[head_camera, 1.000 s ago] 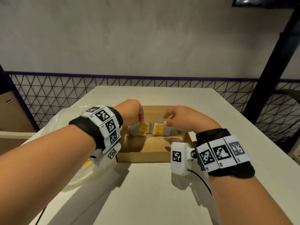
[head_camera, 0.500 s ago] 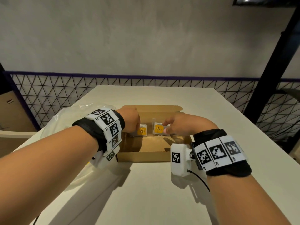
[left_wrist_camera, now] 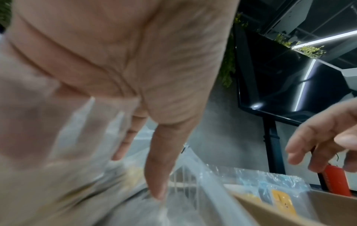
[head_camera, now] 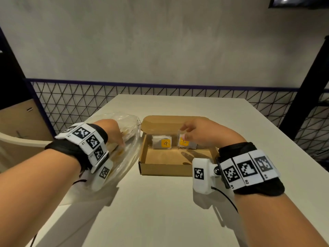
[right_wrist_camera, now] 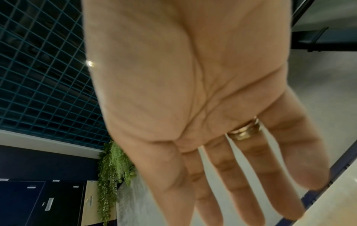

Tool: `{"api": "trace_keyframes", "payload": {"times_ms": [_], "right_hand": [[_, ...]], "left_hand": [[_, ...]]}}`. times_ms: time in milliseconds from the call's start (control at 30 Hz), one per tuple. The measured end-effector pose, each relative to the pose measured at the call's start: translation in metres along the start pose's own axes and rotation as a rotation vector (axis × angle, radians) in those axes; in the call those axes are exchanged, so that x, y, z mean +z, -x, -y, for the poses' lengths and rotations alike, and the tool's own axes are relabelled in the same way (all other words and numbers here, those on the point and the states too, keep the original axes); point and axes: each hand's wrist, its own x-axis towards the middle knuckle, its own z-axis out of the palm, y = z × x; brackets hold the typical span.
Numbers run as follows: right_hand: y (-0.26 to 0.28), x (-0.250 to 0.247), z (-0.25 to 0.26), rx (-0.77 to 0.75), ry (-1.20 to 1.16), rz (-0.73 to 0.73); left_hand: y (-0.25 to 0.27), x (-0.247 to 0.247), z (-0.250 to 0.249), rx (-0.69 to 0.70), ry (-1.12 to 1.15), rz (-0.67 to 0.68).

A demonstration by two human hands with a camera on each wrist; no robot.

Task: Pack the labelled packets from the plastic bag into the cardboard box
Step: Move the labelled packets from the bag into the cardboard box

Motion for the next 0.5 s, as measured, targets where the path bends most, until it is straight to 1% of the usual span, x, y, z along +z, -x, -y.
{"api": "trace_keyframes", "payload": {"times_ms": [100, 200, 300, 500], "right_hand": [[0.001, 0.0, 0.002, -0.032, -0.008, -0.027], [0.002, -0.002, 0.004, -0.046, -0.02, -0.053], [0.001, -0.003, 0.004, -0.058, -0.044, -0.078], [0.001, -0.003, 0.004, -0.084, -0.051, -0.091]], "left_hand": [[-0.004, 0.006, 0.0, 0.005, -0.018, -0.016], [-0.007, 0.003, 0.003, -0.021, -0.019, -0.114], [-0.01, 0.0, 0.005, -0.058, 0.009, -0.171], [-0.01, 0.002, 0.002, -0.056, -0.057, -0.119]]}}
